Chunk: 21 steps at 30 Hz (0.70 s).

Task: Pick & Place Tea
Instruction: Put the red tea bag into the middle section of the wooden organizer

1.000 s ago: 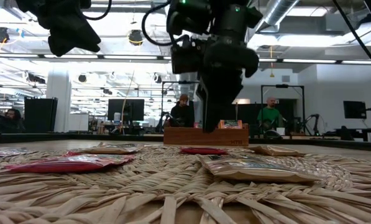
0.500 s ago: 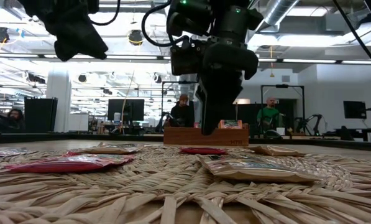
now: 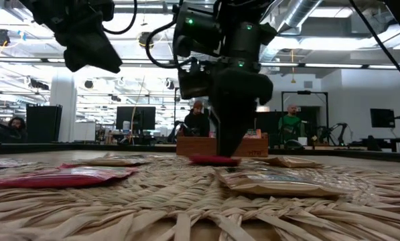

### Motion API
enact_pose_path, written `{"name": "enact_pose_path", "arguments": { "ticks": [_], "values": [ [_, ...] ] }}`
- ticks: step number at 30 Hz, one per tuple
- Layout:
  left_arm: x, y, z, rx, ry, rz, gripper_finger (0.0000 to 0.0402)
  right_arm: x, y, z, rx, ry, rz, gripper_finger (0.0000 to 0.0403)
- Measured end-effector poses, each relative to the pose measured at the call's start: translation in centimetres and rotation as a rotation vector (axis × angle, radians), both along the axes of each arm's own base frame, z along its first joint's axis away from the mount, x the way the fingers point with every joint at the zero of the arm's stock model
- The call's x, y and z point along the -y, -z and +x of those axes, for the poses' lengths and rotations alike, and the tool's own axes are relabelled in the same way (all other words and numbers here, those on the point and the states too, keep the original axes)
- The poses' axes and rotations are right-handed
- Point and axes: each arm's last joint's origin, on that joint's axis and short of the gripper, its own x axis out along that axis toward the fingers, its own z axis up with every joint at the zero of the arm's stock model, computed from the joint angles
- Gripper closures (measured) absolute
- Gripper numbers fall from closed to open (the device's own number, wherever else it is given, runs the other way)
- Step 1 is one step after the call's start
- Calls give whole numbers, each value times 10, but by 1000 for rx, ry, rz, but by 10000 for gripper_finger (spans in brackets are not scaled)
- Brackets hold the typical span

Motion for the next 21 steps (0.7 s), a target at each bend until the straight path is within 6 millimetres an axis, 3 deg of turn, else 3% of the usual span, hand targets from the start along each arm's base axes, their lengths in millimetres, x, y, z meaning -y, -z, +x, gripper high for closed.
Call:
{"name": "enact_pose_path", "arguments": {
  "ticks": [7,21],
  "values": [
    [0,0,0,-1,-1,2,301,-1,-1,4,20,25,0,264],
    [0,0,0,-1,-2,9,301,0,1,3,6,29,-9,356]
  ]
}}
